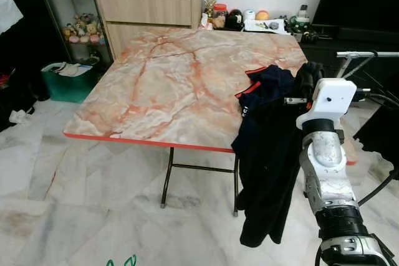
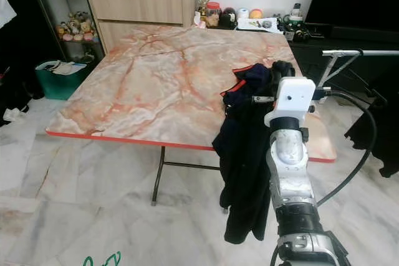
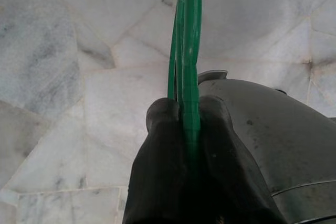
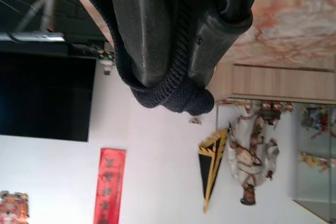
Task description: Hang hanger
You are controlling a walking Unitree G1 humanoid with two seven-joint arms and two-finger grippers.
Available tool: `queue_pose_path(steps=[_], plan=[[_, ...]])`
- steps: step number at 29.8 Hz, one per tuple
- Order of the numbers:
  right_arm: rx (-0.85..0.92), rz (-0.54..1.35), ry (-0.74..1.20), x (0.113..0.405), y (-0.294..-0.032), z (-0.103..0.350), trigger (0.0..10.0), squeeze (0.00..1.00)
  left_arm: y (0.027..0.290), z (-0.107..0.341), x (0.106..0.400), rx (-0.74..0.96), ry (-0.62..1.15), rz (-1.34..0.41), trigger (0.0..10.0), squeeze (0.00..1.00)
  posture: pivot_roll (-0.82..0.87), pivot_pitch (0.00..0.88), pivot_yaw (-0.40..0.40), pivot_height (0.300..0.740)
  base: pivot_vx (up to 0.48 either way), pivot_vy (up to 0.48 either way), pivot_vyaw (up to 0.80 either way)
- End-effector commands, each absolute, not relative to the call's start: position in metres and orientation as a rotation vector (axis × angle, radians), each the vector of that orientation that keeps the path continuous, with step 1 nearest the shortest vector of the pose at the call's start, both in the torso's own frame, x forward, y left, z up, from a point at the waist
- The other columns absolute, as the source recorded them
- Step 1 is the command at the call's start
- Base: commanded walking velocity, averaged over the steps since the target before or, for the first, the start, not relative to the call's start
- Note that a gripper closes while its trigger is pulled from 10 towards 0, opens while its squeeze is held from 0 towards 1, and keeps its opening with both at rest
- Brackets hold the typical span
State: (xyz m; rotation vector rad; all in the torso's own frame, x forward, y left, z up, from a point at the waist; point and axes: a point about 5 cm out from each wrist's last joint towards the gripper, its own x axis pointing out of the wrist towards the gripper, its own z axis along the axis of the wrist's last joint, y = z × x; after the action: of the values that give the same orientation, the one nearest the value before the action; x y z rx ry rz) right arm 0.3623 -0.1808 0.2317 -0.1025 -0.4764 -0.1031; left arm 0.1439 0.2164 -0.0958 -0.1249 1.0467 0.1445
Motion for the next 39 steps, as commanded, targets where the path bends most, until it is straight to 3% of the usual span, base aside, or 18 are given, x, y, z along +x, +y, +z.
queue_pose_path(steps=[1,11,26,39], plan=[[-0.098,-0.091,-0.526,0.361,-0.176,0.246,10.0,0.00,0.220,-0.098,0.138,-0.094,1.072,0.145,10.0,0.00,0.00,0.032,-0.002,0.740,0.319,0.000,0.00],[-0.074,-0.082,-0.558,0.360,-0.172,0.260,10.0,0.00,0.224,-0.095,0.142,-0.083,1.061,0.160,10.0,0.00,0.00,0.041,-0.003,0.740,0.319,0.000,0.00],[-0.080,-0.038,-0.684,0.387,-0.162,0.338,10.0,0.00,0.217,-0.096,0.144,-0.093,1.058,0.146,10.0,0.00,-0.01,0.076,-0.003,0.740,0.321,0.000,0.00],[-0.094,0.000,-0.590,0.403,-0.163,0.329,10.0,0.00,0.210,-0.093,0.154,-0.098,1.043,0.139,10.0,0.00,-0.01,0.098,-0.006,0.740,0.322,0.000,0.00]])
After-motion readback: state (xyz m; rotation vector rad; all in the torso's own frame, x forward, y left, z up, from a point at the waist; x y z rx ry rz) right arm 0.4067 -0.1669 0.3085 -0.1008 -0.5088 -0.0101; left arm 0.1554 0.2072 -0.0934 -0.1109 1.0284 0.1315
